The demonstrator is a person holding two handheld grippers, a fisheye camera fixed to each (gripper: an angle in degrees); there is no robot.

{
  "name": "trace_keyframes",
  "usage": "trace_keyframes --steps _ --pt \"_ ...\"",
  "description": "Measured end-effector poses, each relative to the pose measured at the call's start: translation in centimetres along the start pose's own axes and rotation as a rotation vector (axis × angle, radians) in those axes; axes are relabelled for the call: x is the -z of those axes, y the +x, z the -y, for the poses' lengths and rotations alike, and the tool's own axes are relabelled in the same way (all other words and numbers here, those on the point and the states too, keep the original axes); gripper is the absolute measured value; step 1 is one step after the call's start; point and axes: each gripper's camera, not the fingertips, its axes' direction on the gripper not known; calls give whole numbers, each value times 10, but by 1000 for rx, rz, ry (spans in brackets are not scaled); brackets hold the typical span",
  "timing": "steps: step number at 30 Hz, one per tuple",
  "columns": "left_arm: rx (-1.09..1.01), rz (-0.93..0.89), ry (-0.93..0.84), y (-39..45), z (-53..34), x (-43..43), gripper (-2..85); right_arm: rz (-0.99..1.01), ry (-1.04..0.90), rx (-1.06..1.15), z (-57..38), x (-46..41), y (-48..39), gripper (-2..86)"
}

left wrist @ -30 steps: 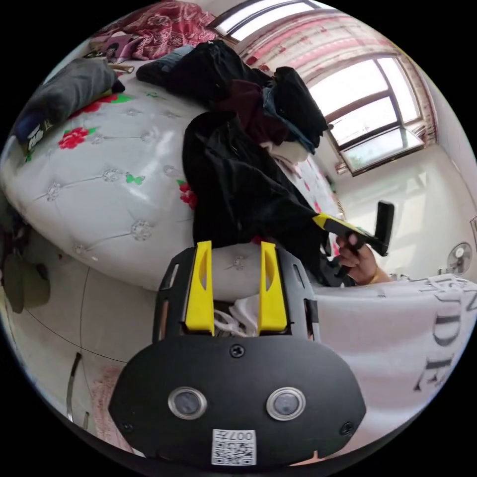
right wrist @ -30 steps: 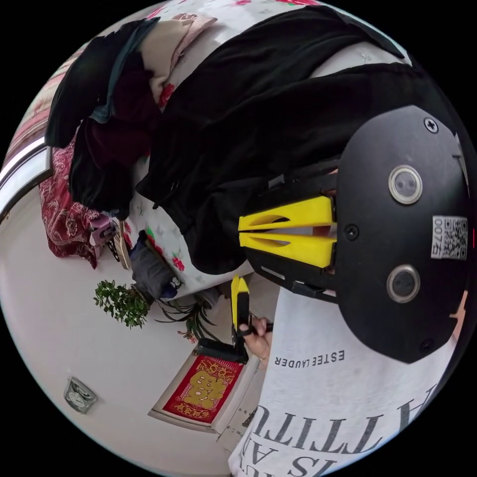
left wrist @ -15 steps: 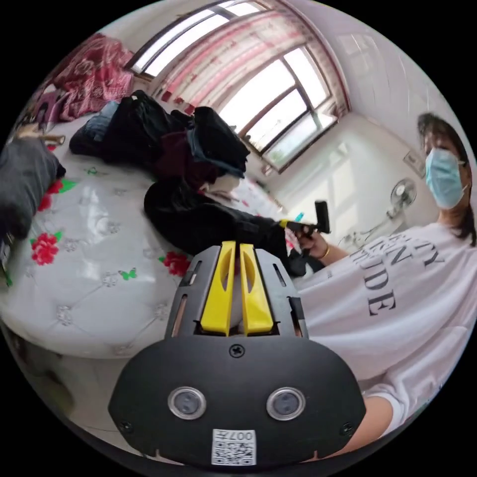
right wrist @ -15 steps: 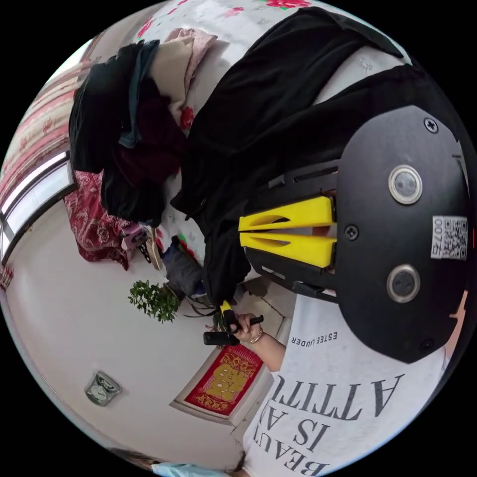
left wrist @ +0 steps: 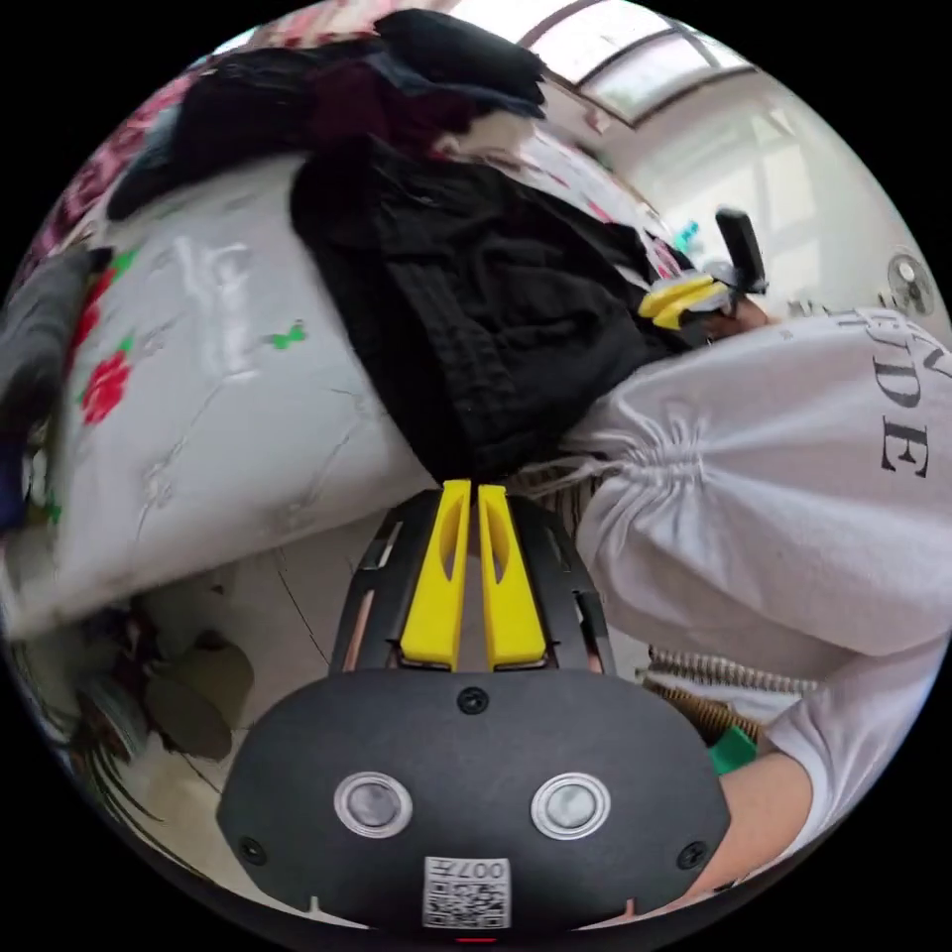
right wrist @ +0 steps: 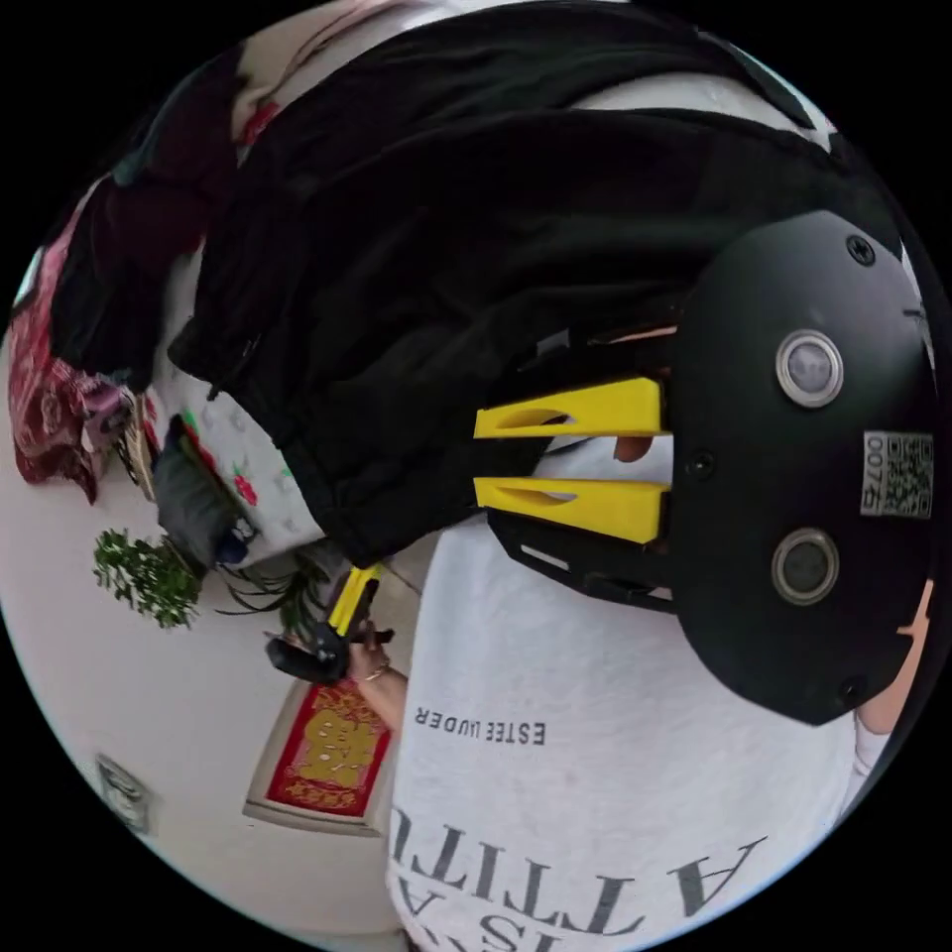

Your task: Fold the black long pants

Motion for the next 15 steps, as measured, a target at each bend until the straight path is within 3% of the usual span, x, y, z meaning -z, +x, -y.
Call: trace_keyframes --steps 4,6,10,15 --pt "309 219 160 -45 -10 42 -9 -70 163 -180 -46 44 34 55" --pt "454 224 145 -65 -8 40 -9 -167 269 -359 -99 80 59 60" --pt "481 259 102 -57 0 29 -8 -332 463 -694 -220 136 86 68" --pt "579 218 197 -45 -9 37 -8 -657 597 -1147 -406 186 90 83"
